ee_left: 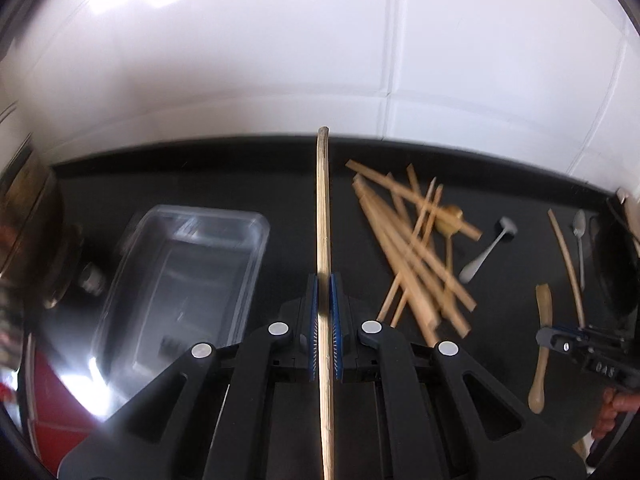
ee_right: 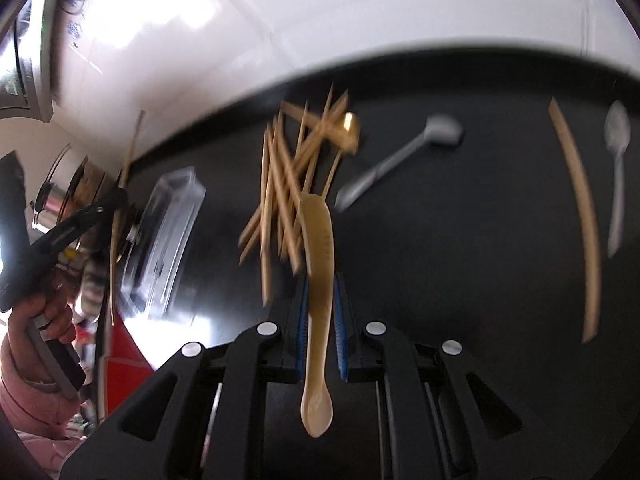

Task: Organize utensils
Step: 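Carry both items over the clear container and open both tools to drop them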

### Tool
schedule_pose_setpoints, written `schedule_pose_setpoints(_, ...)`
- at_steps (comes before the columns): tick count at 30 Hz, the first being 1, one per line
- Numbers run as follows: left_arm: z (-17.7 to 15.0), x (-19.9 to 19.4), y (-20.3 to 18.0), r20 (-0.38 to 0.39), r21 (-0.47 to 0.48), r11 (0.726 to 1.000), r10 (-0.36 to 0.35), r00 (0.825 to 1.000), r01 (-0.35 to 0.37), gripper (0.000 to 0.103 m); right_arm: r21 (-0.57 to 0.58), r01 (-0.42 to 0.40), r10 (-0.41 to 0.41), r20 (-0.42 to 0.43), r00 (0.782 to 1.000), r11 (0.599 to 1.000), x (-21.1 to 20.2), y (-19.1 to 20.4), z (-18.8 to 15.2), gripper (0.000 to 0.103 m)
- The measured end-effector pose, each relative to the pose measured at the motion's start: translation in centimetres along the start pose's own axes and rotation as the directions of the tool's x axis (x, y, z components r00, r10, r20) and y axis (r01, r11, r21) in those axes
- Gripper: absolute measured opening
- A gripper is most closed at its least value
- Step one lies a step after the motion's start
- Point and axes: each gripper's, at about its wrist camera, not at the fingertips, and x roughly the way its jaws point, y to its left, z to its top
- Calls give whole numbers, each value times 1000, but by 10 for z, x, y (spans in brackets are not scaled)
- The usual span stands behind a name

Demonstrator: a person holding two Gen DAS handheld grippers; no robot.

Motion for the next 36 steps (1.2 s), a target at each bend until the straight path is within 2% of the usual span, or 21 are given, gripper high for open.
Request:
schedule_pose_setpoints(4, -4, -9, 27, -8, -23, 999, 32, 999, -32, 5, -68, -68, 73, 70, 995, 995, -9, 42, 24, 12)
schedule_pose_setpoints(7, -3, -13, 51, 13, -52, 998, -18, 1000, 18, 5, -106, -132, 143, 109, 984, 986, -2, 82, 34, 12)
schedule_pose_setpoints(10, -2, -10, 86, 28, -59, 995, -76, 997, 77, 5, -89, -196, 204, 82, 976, 977, 10, 117, 33, 12)
schedule_pose_setpoints(14, 1, 5, 140, 0, -57, 990, -128, 992, 128, 5, -20, -232, 233, 33, 972, 972, 45, 166, 29, 12)
schedule_pose_setpoints(19, 7, 25, 205, -9, -41, 989, -142, 990, 141, 5, -46, -234, 235, 1, 972, 971, 70, 222, 28, 12)
schedule_pose_setpoints(23, 11, 45, 233, -35, -21, 983, -184, 982, 184, 5, -43, -212, 211, -24, 977, 976, 78, 242, 21, 12)
schedule_pose_setpoints(28, 10, 61, 246, -67, -14, 972, -235, 970, 234, 5, -36, -197, 195, -53, 979, 980, 89, 252, 10, 12)
schedule_pose_setpoints(34, 9, 74, 251, -114, 3, 957, -287, 951, 290, 5, 23, -236, 237, -70, 969, 972, 102, 251, 7, 12)
schedule_pose_setpoints(35, 9, 76, 252, -121, 5, 959, -282, 952, 284, 9, 37, -229, 231, -70, 970, 973, 105, 254, 12, 12)
schedule_pose_setpoints(36, 10, 79, 252, -130, 9, 965, -259, 957, 262, 14, 38, -212, 215, -73, 974, 976, 107, 257, 16, 23)
